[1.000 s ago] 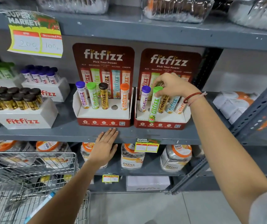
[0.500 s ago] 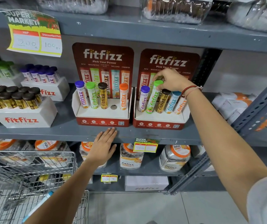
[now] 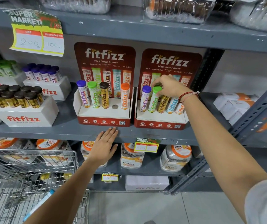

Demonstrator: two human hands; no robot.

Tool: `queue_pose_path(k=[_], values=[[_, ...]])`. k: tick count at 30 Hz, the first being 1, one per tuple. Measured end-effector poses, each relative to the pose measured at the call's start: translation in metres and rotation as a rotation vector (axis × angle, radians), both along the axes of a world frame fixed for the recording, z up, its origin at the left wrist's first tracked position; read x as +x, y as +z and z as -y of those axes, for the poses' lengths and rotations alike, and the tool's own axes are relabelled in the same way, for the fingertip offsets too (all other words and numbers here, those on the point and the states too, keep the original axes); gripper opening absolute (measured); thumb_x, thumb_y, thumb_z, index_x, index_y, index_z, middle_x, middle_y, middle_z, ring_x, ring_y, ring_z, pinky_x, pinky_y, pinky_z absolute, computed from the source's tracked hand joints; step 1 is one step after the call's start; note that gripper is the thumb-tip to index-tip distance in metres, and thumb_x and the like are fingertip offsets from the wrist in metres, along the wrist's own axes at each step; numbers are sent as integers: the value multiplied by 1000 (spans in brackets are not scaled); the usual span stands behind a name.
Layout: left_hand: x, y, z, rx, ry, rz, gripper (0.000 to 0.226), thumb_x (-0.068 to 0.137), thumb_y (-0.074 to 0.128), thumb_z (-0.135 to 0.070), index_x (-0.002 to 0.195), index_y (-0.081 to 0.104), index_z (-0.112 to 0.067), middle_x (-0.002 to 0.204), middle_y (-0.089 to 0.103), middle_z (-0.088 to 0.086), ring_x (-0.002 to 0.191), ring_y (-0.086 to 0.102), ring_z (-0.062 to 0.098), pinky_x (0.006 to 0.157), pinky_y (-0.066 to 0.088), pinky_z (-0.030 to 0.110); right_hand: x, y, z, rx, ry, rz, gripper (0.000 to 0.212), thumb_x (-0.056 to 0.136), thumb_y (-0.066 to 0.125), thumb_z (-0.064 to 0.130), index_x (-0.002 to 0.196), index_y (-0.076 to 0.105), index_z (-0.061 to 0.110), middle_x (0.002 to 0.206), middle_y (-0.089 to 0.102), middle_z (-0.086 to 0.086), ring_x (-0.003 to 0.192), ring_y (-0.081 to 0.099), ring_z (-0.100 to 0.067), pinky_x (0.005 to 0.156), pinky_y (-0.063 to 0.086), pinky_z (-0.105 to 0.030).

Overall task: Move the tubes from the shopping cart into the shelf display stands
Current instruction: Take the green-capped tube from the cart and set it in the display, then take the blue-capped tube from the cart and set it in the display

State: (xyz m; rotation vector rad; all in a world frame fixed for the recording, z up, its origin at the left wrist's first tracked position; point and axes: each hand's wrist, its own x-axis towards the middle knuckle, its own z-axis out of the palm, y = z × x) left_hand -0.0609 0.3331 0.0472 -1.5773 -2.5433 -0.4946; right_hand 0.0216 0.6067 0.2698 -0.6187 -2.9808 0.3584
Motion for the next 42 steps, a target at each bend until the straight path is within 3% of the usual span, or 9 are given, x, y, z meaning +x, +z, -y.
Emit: queue_pose_path(k=[7,14,17,21,24,30,33,38,42], values=[[1,2,0,2,-2,1,55,94,47,-27,142,25,-12,152,26,9,141,19,23,114,4,37,0,-2,-7,-60,-63,1,47,78,73,16,122,58,21,130,49,-12,120,43,-28,88,32,-31],[0,5,1,-11,-1,46,53,95,44,-28,142,26,-12,152,28,8,141,20,22,115,9,39,3,-5,1,-19,-80,-5,51,80,71,17,127,54,21,135,49,-12,126,40,-31,101,35,-40],[-1,13,5,18,28,94,48,95,46,-28,138,35,-11,148,36,9,138,27,23,113,18,41,7,-7,22,9,-64,-191,48,83,68,17,129,53,17,137,51,-12,131,38,-30,108,32,-43],[-10,30,23,116,110,130,43,93,49,-24,133,43,-10,138,49,12,128,41,29,103,34,46,-2,-19,72,46,23,-488,27,86,62,16,113,64,10,114,65,-10,110,55,-23,91,35,-22],[-20,39,53,177,183,136,38,91,52,-19,127,48,-8,128,56,16,118,49,33,95,43,49,-21,-38,119,-42,116,-544,20,86,60,15,104,68,9,102,68,-10,97,60,-24,86,44,-27],[-23,28,146,194,403,205,30,89,56,-12,118,55,-4,117,61,21,107,55,37,90,46,46,-76,-93,225,-226,376,-388,18,83,64,13,100,69,7,100,70,-12,94,63,-26,83,49,-33],[-13,11,199,148,564,288,32,91,53,-14,121,53,-3,120,60,21,109,54,38,89,47,48,-99,-127,282,-290,494,-238,18,84,63,14,100,69,8,99,71,-11,95,63,-26,84,44,-30],[15,-15,278,68,779,382,32,94,49,-19,123,52,-4,118,60,20,109,53,36,86,46,48,-128,-195,364,-370,633,25,14,84,58,11,88,68,2,89,71,-17,85,65,-31,75,53,-38],[40,-35,324,-13,916,413,30,92,51,-19,117,56,-4,112,63,19,104,56,36,86,48,49,-145,-262,407,-396,650,283,14,88,55,11,94,66,4,97,69,-18,91,64,-33,81,54,-45]])
